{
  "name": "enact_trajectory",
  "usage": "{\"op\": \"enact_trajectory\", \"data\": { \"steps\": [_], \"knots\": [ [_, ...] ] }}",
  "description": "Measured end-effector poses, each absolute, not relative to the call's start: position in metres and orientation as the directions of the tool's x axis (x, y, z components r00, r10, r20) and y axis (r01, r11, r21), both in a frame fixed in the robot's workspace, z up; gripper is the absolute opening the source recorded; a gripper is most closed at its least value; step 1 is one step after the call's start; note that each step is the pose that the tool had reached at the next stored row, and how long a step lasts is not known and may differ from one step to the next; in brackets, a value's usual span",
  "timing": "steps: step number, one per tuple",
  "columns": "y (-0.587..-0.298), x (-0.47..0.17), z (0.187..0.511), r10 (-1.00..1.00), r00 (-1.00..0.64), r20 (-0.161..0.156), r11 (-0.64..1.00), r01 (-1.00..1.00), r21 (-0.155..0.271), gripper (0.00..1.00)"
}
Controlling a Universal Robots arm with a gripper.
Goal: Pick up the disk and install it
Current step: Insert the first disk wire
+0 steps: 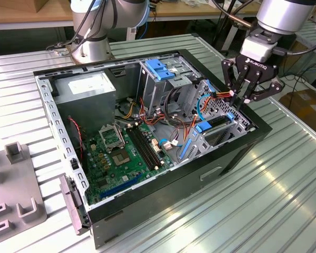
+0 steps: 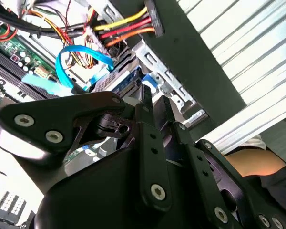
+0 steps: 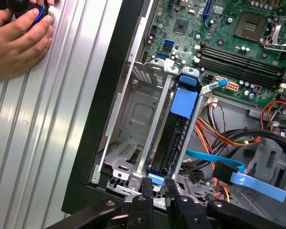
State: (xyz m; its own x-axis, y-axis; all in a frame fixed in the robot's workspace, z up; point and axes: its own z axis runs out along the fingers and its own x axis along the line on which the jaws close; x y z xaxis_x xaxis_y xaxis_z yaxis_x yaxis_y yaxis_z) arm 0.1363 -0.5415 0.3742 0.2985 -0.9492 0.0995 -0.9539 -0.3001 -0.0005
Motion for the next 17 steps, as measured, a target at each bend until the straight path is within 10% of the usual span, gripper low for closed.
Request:
{"op": "enact_trajectory", "data": {
  "steps": [17],
  "knots": [
    [-0.523, 0.153, 0.374, -0.94, 0.319, 0.122, -0.321, -0.947, 0.005, 0.25]
  ]
}}
